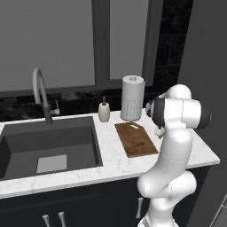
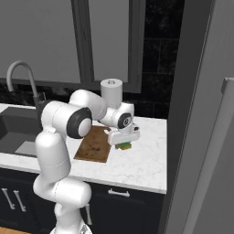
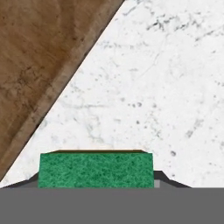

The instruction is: Pick up the sponge from the counter and clean the cutting board by briefly scrubbing or pressing down on the cutting board. Once finished, release the sponge.

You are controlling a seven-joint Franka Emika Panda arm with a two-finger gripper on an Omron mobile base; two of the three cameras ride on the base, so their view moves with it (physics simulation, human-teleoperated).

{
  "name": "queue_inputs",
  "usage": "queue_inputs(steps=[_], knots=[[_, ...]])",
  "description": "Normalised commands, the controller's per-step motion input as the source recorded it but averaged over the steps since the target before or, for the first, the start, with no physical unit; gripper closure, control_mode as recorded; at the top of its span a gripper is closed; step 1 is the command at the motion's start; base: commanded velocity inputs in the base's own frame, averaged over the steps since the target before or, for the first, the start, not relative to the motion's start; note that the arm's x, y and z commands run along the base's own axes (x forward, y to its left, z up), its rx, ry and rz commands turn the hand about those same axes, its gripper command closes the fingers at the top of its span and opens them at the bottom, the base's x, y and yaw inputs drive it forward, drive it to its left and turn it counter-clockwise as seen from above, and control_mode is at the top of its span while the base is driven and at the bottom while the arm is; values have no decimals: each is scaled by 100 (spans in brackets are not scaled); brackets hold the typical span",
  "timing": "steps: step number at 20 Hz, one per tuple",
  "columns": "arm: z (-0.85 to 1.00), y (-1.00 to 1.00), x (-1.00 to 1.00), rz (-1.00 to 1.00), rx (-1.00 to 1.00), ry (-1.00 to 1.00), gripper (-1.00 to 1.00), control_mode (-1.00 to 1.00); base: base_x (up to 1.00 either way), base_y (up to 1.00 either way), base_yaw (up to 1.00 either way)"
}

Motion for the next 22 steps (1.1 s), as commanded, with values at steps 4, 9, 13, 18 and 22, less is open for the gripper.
queue_inputs(steps=[4,9,13,18,22], knots=[[-2,0,0,0,-9,-1,100,-100,0,0,0],[6,-13,-3,0,-1,0,-100,-100,0,0,0],[25,-27,-4,0,0,0,-100,-100,0,0,0],[5,-12,0,0,0,0,-100,-100,0,0,0],[0,0,0,0,-1,0,-100,-100,0,0,0]])
